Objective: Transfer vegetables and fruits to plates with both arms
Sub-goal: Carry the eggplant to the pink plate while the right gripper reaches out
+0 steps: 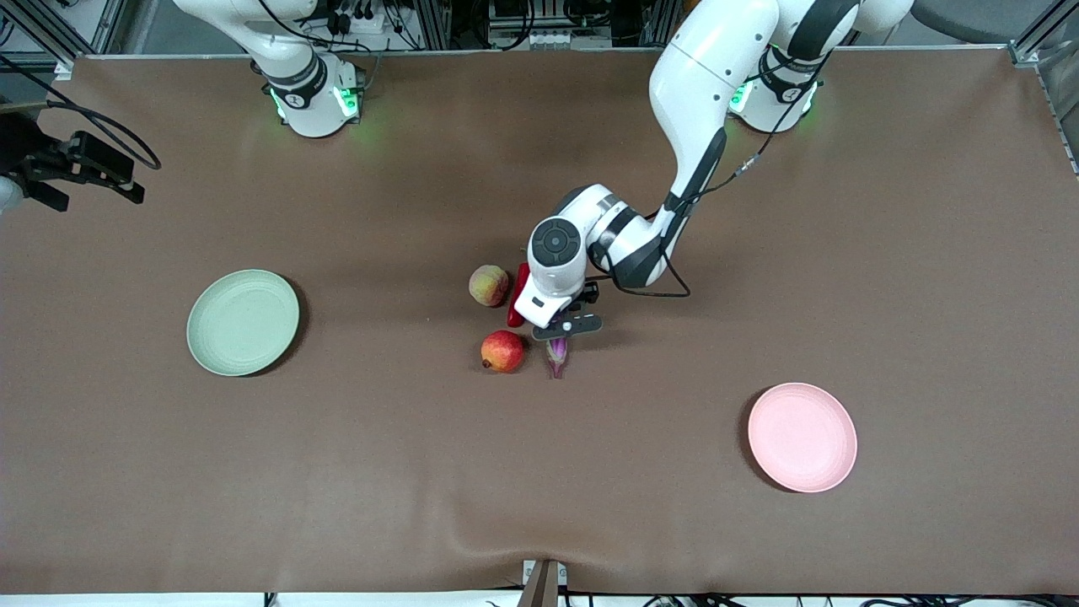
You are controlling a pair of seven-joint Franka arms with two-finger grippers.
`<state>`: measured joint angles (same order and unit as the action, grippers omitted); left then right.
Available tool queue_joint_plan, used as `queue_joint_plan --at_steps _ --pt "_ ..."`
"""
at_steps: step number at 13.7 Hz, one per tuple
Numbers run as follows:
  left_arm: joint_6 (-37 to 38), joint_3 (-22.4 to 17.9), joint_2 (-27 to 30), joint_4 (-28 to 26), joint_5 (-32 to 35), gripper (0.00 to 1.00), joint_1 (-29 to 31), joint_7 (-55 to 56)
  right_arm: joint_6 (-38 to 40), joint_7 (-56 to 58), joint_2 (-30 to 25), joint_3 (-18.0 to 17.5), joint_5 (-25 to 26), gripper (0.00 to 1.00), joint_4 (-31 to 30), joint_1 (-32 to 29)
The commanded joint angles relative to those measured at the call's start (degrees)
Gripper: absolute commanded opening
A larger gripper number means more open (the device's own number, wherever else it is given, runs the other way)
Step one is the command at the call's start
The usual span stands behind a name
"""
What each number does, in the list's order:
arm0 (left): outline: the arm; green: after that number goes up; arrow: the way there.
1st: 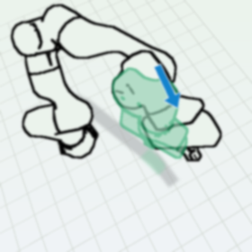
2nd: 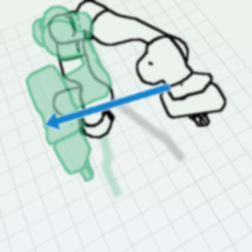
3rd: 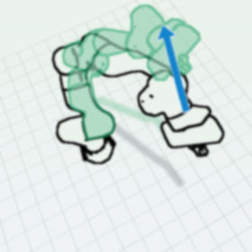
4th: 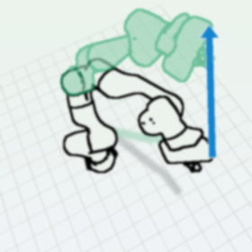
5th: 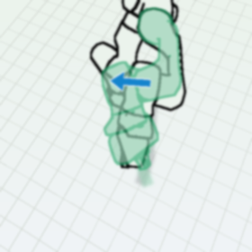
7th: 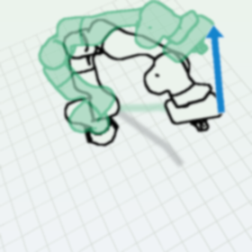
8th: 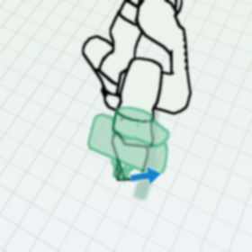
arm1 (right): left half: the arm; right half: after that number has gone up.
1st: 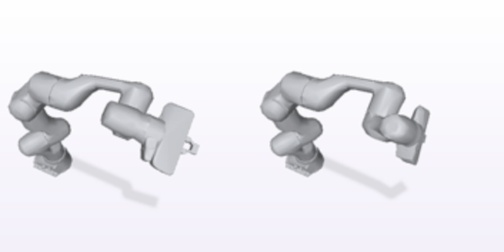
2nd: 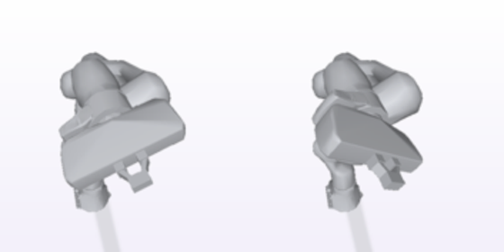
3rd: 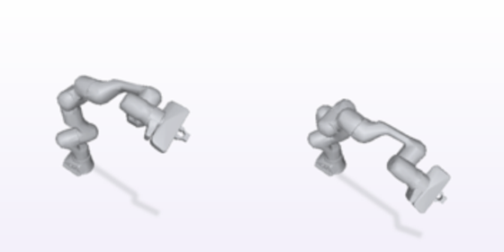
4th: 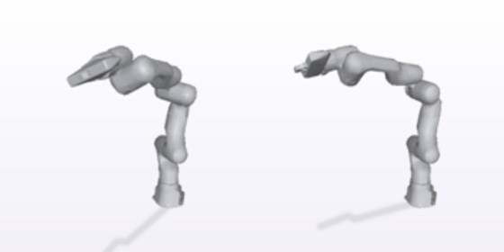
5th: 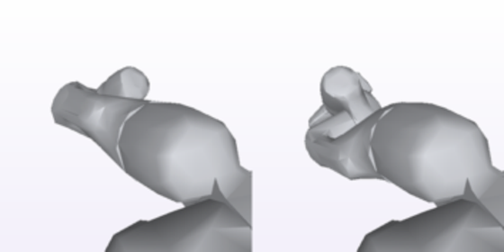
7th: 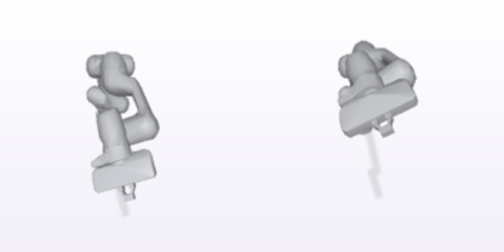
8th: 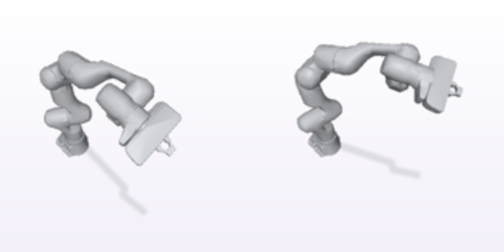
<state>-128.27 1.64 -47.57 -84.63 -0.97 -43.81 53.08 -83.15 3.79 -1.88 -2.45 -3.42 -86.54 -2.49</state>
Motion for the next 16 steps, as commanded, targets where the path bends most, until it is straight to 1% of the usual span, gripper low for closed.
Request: queue_joint_plan --at_steps 1,3,4,6,10,13,15,16 --pt "-0.1 -0.4 0.0 1.2 1.1 0.00 -0.2 1.9 0.4 0.8 0.1 -0.6 -1.1 1.00 0.4 -1.4" --pt "0.3 -0.9 1.4 1.2 1.2 0.00 0.1 3.9 0.4 0.8 0.1 -0.6 -1.1 1.00 0.4 -1.4" --pt "0.6 -2.2 2.6 1.2 1.2 0.00 0.1 4.6 0.4 0.8 0.1 -0.6 -1.1 1.00 0.4 -1.4" --pt "4.1 -3.0 6.0 1.2 1.1 0.00 0.8 4.6 0.3 1.0 0.2 -0.6 -1.0 1.00 0.5 -1.3" --pt "10.0 -2.7 14.6 1.2 0.7 0.00 7.7 3.7 0.4 1.0 1.8 -0.6 -0.3 1.00 0.6 -1.0" --pt "10.3 -2.6 17.2 1.3 0.6 0.00 11.9 3.4 0.3 1.0 3.2 -0.6 -0.3 1.00 0.8 -0.9" --pt "10.9 -2.7 17.9 1.2 0.6 0.00 13.8 1.9 -0.1 1.0 7.0 -0.7 -0.6 1.00 1.0 -0.3" --pt "11.8 -2.8 18.1 1.3 0.7 0.00 14.7 0.3 -0.7 1.0 10.2 -0.8 -0.2 1.00 1.3 0.5"
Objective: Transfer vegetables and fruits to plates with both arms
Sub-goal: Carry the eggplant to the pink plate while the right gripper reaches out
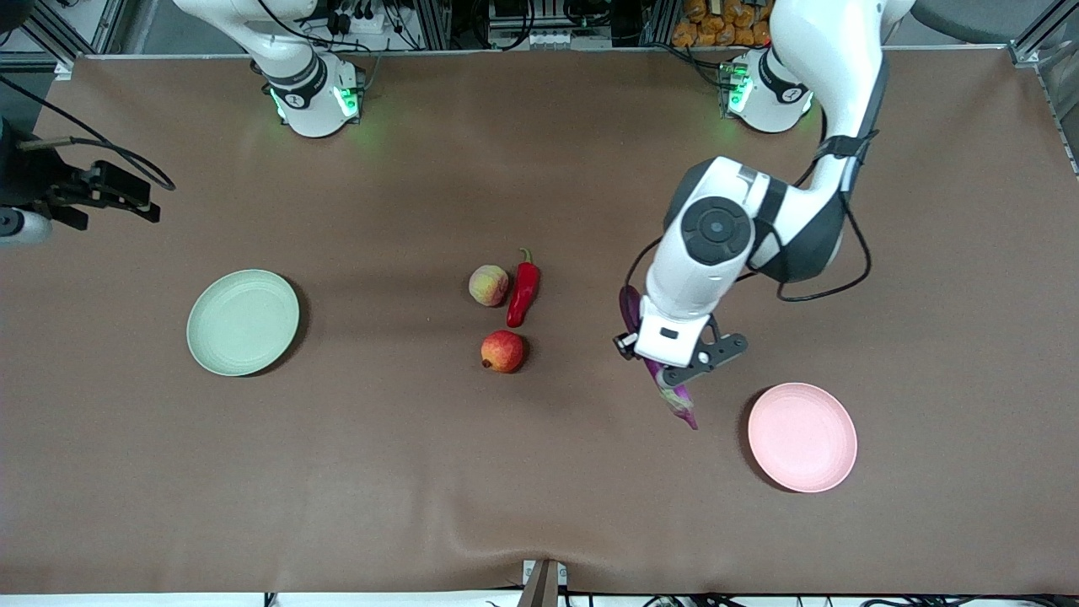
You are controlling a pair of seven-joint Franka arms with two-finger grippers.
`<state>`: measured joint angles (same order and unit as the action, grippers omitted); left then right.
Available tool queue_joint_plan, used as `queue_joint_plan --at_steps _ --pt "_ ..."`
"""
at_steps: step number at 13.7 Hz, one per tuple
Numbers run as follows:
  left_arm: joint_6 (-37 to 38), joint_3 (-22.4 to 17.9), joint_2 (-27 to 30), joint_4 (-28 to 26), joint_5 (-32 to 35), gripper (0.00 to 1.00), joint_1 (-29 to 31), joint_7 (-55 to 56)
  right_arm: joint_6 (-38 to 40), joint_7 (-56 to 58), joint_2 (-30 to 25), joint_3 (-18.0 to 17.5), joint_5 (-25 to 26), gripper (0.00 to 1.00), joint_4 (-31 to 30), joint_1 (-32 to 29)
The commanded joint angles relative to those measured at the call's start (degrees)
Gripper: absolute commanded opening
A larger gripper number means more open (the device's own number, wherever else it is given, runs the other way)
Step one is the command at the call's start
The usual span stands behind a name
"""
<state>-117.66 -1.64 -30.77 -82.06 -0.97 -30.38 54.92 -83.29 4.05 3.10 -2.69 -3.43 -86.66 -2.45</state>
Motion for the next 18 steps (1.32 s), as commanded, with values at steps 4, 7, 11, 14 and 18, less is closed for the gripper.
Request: queue_joint_plan --at_steps 4,7,11,14,18 --pt "0.8 0.4 -0.8 -1.1 1.1 0.00 5.7 -6.7 -11.1 0.5 13.6 -0.7 -0.6 1.00 2.3 2.9" --pt "-4.7 0.4 -5.9 3.0 1.1 0.00 12.0 -11.6 -16.9 -2.9 17.0 -0.6 -0.6 1.00 2.4 7.7" --pt "-15.1 0.4 -12.1 3.5 1.1 0.00 20.6 -26.4 -21.5 -19.8 19.4 -0.8 -1.4 1.00 2.4 13.3" --pt "-22.0 0.4 -16.6 4.5 1.1 0.00 24.7 -28.9 -24.9 -29.2 22.4 -0.8 -3.2 1.00 2.4 16.8" --pt "-22.2 0.3 -18.4 4.4 1.2 0.00 26.6 -31.6 -28.4 -37.3 26.2 -0.8 -11.4 1.00 2.4 21.2"
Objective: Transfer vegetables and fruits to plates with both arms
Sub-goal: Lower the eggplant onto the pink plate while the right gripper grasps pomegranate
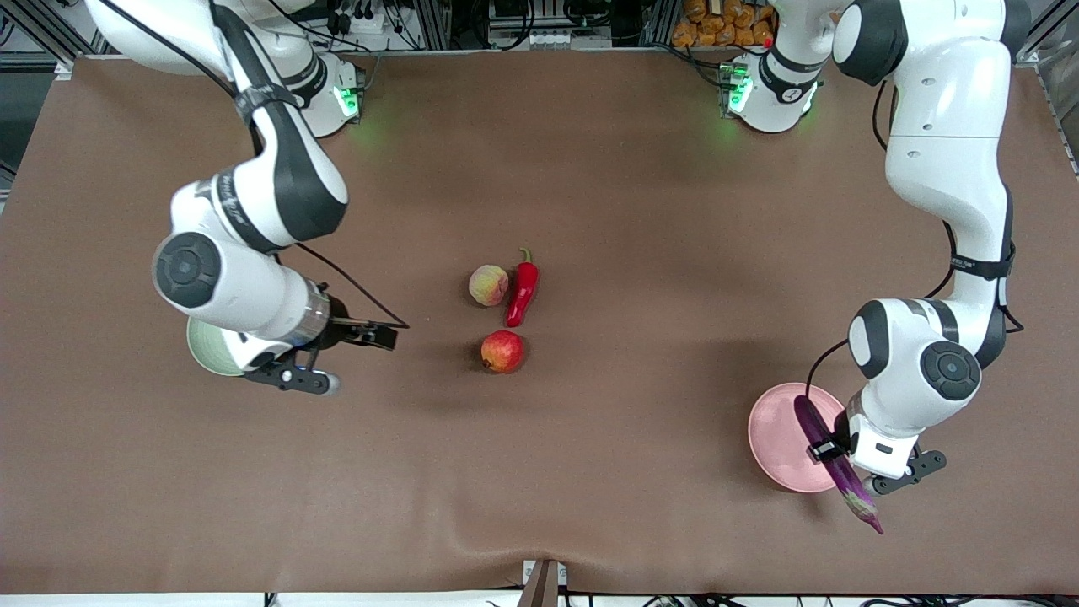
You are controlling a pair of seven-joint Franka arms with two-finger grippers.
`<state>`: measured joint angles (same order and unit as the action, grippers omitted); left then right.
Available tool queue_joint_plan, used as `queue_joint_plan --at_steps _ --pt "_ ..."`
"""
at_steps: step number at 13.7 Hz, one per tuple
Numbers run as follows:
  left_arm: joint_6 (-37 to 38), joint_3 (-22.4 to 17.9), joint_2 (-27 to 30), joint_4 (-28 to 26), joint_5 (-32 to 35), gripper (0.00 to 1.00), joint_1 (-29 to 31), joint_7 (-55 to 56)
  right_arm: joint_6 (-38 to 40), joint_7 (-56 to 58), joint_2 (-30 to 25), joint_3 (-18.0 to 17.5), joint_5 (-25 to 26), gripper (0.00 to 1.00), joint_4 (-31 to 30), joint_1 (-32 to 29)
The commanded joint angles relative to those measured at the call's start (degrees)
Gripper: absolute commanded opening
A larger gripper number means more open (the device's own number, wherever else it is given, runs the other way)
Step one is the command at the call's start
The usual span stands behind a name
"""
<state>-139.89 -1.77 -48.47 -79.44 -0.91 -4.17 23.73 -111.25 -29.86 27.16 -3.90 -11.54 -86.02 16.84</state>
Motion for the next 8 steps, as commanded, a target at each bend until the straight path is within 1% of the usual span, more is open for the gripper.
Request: queue_joint_plan --at_steps 1,3,4,6,8 --pt "0.1 0.5 -0.1 1.7 1.1 0.00 1.4 -0.4 -1.5 -4.8 3.1 0.4 -4.8 1.00 1.7 2.6" --pt "1.2 0.7 1.5 1.8 0.9 0.00 2.4 -0.4 -5.3 -6.3 5.1 0.4 -9.4 1.00 1.6 4.2" --pt "3.9 0.8 2.2 1.8 1.3 0.00 2.7 -1.2 -7.6 -6.6 6.7 0.4 -11.1 1.00 1.6 6.2" --pt "10.7 1.2 2.2 2.1 1.1 0.00 1.8 -7.1 -13.9 -9.5 9.1 0.6 -10.7 1.00 1.5 9.6" --pt "14.3 2.3 2.0 2.0 1.0 0.00 1.5 -12.5 -16.7 -12.0 10.8 1.0 -8.7 1.00 1.2 11.7"
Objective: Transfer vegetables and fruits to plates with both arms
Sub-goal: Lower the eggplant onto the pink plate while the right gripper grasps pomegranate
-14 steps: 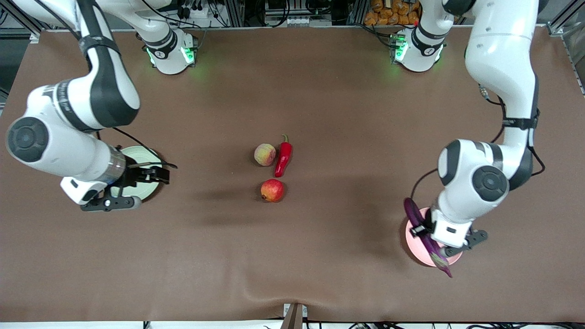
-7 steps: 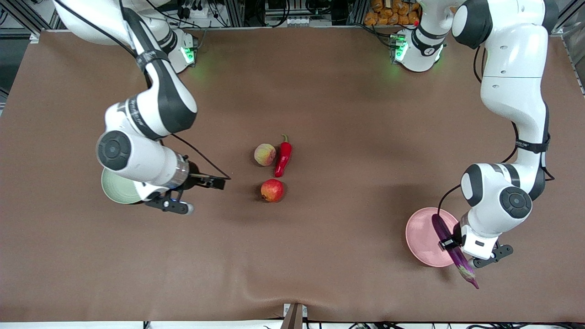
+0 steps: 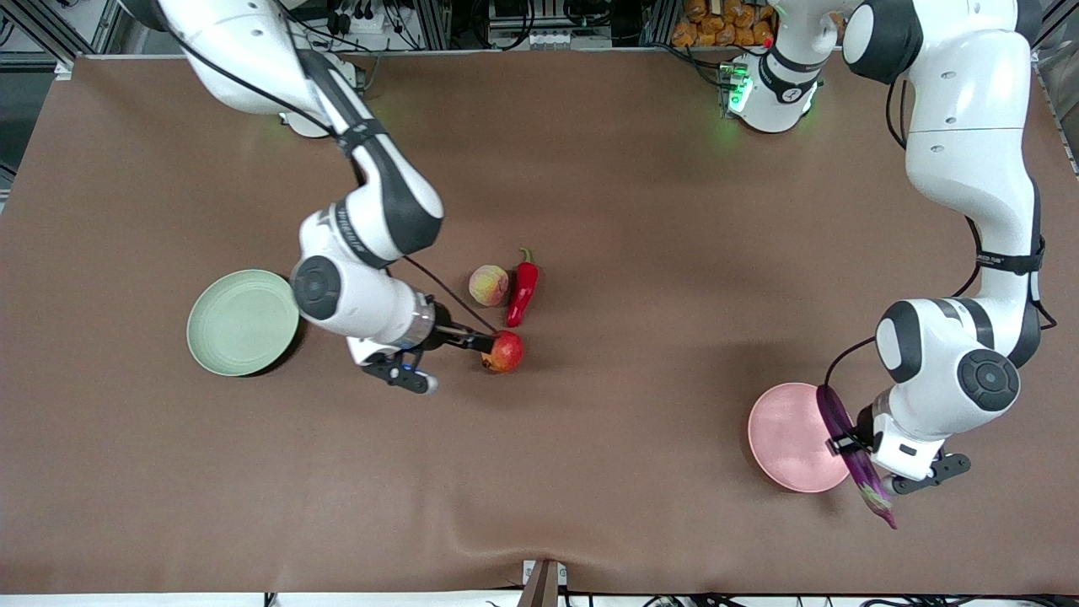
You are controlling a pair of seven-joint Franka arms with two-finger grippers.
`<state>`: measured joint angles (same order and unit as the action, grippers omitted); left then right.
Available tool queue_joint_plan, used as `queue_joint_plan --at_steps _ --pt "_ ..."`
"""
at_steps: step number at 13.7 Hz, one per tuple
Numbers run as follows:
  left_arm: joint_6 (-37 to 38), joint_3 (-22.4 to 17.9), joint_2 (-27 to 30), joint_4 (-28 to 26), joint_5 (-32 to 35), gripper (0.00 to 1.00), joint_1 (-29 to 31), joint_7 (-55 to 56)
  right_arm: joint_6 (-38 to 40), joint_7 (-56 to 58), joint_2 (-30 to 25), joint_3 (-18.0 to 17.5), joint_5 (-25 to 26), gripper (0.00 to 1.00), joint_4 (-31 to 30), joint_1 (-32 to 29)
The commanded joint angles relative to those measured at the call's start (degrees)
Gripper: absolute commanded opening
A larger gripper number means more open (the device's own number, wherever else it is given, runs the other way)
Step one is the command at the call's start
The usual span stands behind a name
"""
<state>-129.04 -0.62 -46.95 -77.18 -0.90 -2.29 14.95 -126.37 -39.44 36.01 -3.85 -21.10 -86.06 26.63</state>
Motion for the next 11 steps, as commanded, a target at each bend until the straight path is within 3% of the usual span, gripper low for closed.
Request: queue_joint_plan --at_steps 1,6,8,9,10,11 --pt "4.7 1.2 0.1 -0.3 1.2 0.00 -0.7 -4.6 -2.0 -2.9 2.8 1.0 2.2 1.00 1.2 2.0" --pt "2.3 1.1 -1.5 -0.1 1.1 0.00 -1.0 -8.4 -2.9 -4.8 5.7 1.0 5.5 1.00 1.5 2.8" --pt "-0.4 1.2 -1.9 -0.1 0.8 0.00 -1.0 -7.8 -8.0 -7.7 7.7 1.0 5.6 1.00 1.7 3.5" --pt "-2.0 1.2 -2.1 -0.2 0.6 0.42 -1.0 -7.7 -9.6 -8.2 8.4 1.0 5.5 1.00 1.7 3.6" --pt "-3.1 1.2 -2.6 -0.2 0.5 0.99 -1.0 -7.5 -9.8 -8.8 9.1 1.0 5.4 1.00 1.8 3.6" --pt "-3.8 1.2 -2.6 -0.3 0.6 1.00 -1.0 -7.5 -9.9 -9.6 9.8 1.0 5.6 1.00 1.9 3.9"
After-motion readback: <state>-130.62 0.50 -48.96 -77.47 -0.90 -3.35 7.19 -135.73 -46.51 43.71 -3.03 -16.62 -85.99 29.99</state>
